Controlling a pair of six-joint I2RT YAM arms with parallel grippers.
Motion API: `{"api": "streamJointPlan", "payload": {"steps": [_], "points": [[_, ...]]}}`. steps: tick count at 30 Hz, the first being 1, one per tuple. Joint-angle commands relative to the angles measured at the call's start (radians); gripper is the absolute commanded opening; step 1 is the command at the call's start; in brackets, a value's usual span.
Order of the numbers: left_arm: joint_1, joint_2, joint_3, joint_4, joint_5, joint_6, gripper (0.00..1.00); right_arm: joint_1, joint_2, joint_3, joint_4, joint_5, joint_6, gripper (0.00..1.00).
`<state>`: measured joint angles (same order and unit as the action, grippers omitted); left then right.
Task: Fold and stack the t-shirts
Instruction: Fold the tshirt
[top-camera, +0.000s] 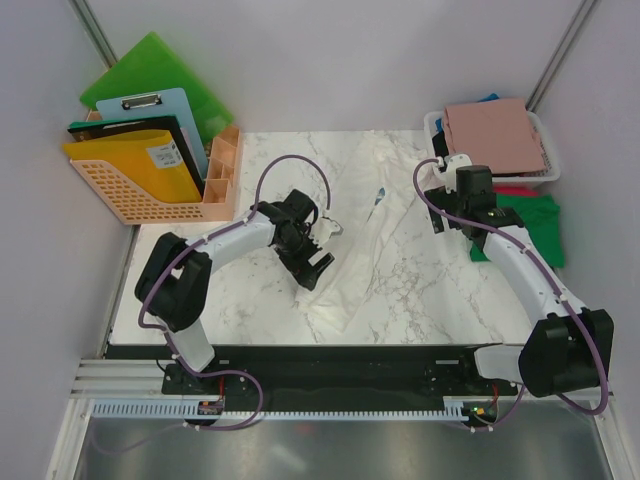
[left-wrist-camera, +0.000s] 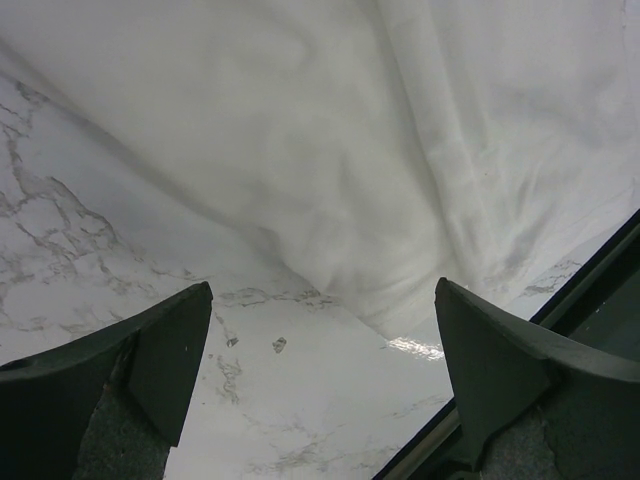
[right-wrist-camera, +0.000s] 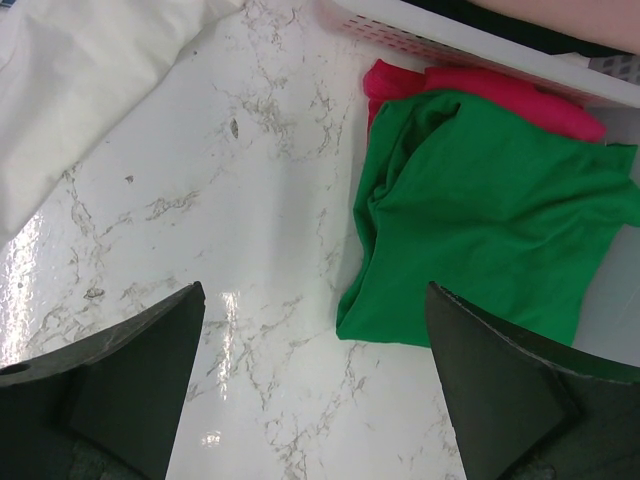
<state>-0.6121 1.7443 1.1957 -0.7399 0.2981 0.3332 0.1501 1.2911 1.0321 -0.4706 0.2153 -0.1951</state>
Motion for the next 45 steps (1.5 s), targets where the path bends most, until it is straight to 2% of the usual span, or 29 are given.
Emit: {"api": "streamJointPlan", "payload": {"steps": [1, 7, 11, 12, 13, 15, 16, 22, 23, 24, 25, 28, 32, 34, 35, 36, 37, 42, 44, 45], "points": [[-0.002, -0.005, 0.035, -0.044, 0.052, -0.054, 1.0, -0.004, -0.003, -0.003, 0.038, 0.013, 0.008, 0.98], [-0.002, -0.015, 0.008, -0.059, 0.13, -0.088, 1.0, -0.003, -0.004, -0.007, 0.044, 0.022, 0.003, 0.98], [-0.002, 0.004, 0.016, -0.081, 0.167, -0.105, 0.94, -0.003, 0.007, -0.01, 0.047, 0.015, 0.011, 0.98], [-0.002, 0.011, 0.018, -0.096, 0.17, -0.105, 0.91, -0.003, 0.008, -0.009, 0.046, 0.012, 0.011, 0.98], [-0.002, 0.014, 0.016, -0.105, 0.18, -0.105, 0.82, -0.003, 0.007, -0.009, 0.047, 0.012, 0.008, 0.98], [-0.002, 0.018, 0.01, -0.121, 0.184, -0.099, 0.79, -0.001, 0.005, -0.01, 0.049, 0.018, 0.005, 0.98], [-0.002, 0.015, 0.007, -0.133, 0.176, -0.095, 0.67, -0.004, 0.005, -0.012, 0.049, 0.016, 0.002, 0.98], [-0.002, 0.027, -0.022, -0.153, 0.157, -0.088, 0.49, -0.003, 0.011, -0.026, 0.056, 0.004, 0.006, 0.98], [-0.002, 0.032, -0.025, -0.154, 0.148, -0.089, 0.5, -0.003, 0.01, -0.026, 0.055, 0.001, 0.005, 0.98], [-0.002, 0.032, -0.031, -0.157, 0.135, -0.085, 0.56, -0.003, 0.01, -0.027, 0.055, -0.005, 0.003, 0.98], [-0.002, 0.029, -0.034, -0.156, 0.089, -0.085, 0.69, -0.003, 0.008, -0.027, 0.056, -0.007, 0.002, 0.98], [-0.002, -0.009, -0.047, -0.145, 0.023, -0.068, 0.83, -0.003, 0.011, -0.032, 0.056, -0.008, 0.0, 0.98], [-0.002, -0.019, -0.045, -0.141, 0.009, -0.079, 0.87, -0.004, 0.028, -0.033, 0.056, -0.014, 0.002, 0.98], [-0.002, -0.011, -0.047, -0.139, 0.047, -0.085, 0.79, -0.003, 0.037, -0.032, 0.056, -0.011, -0.001, 0.98], [-0.002, -0.002, -0.048, -0.141, 0.065, -0.089, 0.71, -0.003, 0.039, -0.03, 0.056, -0.004, -0.001, 0.98], [-0.002, 0.015, -0.048, -0.141, 0.088, -0.1, 0.57, -0.004, 0.04, -0.027, 0.056, -0.001, -0.003, 0.98], [-0.002, 0.026, -0.047, -0.139, 0.102, -0.102, 0.53, -0.003, 0.04, -0.029, 0.058, -0.001, -0.004, 0.98], [-0.005, 0.054, -0.039, -0.147, 0.111, -0.094, 0.43, -0.003, 0.028, -0.032, 0.059, 0.004, -0.009, 0.98], [-0.005, 0.057, -0.041, -0.151, 0.116, -0.094, 0.44, -0.004, 0.028, -0.035, 0.064, 0.002, -0.01, 0.98], [-0.005, 0.06, -0.041, -0.154, 0.119, -0.094, 0.47, -0.004, 0.03, -0.037, 0.064, 0.002, -0.01, 0.98]]}}
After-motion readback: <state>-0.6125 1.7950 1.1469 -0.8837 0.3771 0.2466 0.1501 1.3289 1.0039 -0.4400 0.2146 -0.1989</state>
